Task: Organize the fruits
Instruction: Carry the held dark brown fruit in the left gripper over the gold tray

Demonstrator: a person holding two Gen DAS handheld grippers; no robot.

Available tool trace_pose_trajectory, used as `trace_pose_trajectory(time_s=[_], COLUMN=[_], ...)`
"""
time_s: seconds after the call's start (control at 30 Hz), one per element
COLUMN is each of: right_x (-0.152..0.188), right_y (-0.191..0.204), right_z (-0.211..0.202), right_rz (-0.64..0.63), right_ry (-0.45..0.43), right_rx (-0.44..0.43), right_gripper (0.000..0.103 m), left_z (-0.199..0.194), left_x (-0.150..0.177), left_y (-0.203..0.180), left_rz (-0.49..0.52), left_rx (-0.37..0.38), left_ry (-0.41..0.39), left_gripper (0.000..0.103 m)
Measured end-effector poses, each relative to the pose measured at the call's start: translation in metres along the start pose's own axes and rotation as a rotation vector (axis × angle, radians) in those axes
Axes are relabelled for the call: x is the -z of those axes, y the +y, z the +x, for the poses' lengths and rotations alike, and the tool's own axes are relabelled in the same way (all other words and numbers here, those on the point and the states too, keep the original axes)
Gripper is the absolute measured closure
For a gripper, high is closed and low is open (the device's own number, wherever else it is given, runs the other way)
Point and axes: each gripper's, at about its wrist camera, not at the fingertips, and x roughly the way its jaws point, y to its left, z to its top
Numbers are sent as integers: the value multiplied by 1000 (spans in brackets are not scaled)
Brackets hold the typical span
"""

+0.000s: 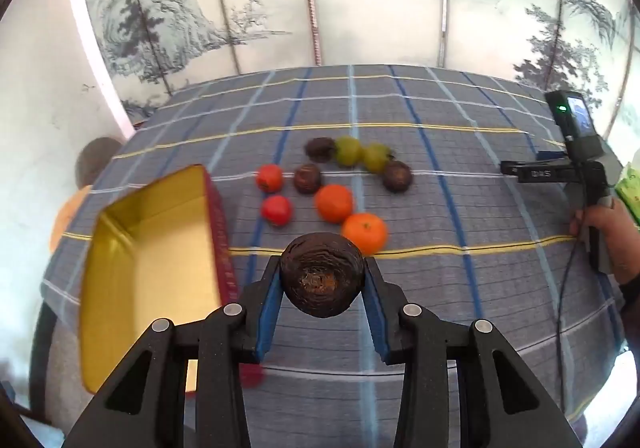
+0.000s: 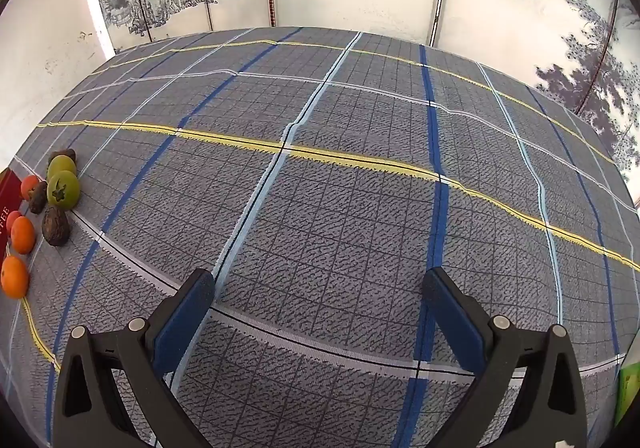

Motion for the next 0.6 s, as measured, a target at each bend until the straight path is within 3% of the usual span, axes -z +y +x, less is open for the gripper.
trace_pose_trajectory(time_s=[0.2, 0.33, 0.4, 0.6], right_x=[0, 0, 0, 0], right_y=[0, 0, 0, 0], right_z=[0, 0, 0, 0], right_rz=[0, 0, 0, 0], right_ry=[0, 0, 0, 0], right_rx=[0, 0, 0, 0], right_gripper=[0, 0, 0, 0], left_z=[4, 2, 9, 23], left_x=[2, 4, 0, 1], left_y=[31, 54, 64, 86], left_rz=[-49, -64, -93, -133], left_rx=[-37, -98, -98, -113], left_ry=[28, -2, -33, -20], left_gripper=[63, 63, 63, 63])
